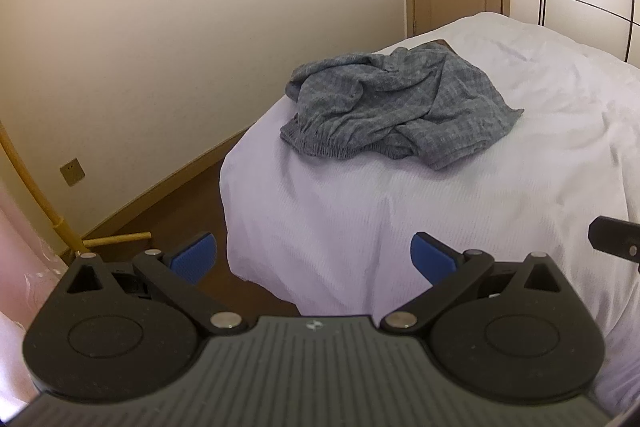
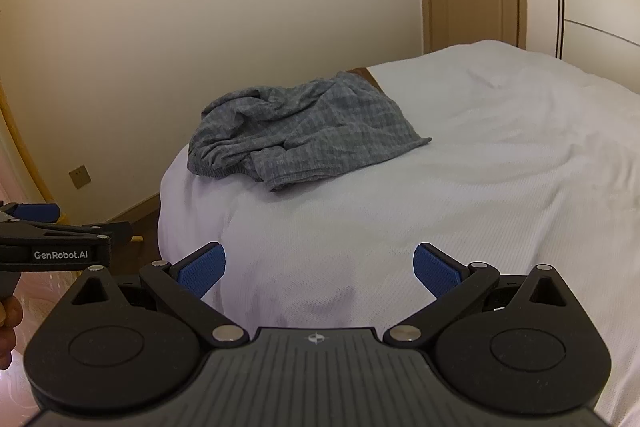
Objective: Fold clothes
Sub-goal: 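Approach the crumpled grey checked shorts on the bed with both tools open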
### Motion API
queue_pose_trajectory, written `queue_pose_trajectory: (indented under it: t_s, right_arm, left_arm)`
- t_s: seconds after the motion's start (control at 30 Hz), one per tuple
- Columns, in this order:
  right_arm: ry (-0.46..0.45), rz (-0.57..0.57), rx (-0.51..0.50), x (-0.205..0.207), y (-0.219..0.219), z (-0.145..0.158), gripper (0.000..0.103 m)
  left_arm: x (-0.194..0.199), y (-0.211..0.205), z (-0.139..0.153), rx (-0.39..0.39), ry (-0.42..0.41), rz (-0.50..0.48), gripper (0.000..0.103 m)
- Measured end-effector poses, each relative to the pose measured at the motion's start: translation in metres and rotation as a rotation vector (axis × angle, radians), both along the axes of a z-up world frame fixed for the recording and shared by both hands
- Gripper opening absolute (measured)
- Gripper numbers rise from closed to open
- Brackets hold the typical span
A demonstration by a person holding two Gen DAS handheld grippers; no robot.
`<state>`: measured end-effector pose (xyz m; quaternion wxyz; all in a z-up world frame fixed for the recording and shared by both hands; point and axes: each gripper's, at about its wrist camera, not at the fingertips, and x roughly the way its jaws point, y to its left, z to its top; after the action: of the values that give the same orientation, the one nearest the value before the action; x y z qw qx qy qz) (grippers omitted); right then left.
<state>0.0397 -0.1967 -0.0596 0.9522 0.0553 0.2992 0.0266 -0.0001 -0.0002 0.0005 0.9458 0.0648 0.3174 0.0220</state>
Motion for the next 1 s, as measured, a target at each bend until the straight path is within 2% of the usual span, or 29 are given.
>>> queue_pose_trajectory:
  t_s: [0.1, 0.2, 1.0]
  right_arm:
    - [0.01, 0.003, 0.0, -0.001, 0.001, 0.002, 0.103]
    - [0.011, 0.008, 0.002, 0.001, 0.005, 0.002, 0.103]
    - [0.032, -0.004, 0.001, -0.001, -0.003, -0.008, 0.103]
  left_arm:
    - [-0.003, 0.004, 0.0, -0.037, -0.003, -0.01, 0.102]
    - [0.0, 0.008, -0.005, -0.066, 0.03, -0.016, 0.102]
    - [-0.002, 0.0, -0.008, -0.053, 0.027, -0.039, 0.102]
